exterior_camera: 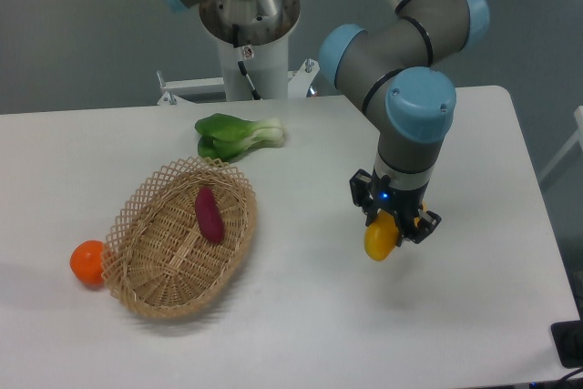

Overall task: Pick up the mango from the table
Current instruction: 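Lift the grasped mango up off the table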

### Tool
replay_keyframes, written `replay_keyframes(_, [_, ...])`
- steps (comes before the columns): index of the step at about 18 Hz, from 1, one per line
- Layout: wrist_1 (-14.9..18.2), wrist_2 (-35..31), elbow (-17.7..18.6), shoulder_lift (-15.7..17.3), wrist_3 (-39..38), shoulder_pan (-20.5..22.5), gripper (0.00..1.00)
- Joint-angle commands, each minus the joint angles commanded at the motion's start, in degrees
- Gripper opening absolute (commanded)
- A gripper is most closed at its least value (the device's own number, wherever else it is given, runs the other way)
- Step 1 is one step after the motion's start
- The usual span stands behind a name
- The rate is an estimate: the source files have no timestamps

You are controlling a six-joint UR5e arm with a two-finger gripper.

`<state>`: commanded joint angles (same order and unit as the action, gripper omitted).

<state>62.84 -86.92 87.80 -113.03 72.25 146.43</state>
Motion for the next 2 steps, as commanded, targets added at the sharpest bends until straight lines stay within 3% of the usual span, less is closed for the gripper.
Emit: replay_keyframes(2, [0.1, 0.0, 0.0, 0.0, 0.0, 0.0, 0.57])
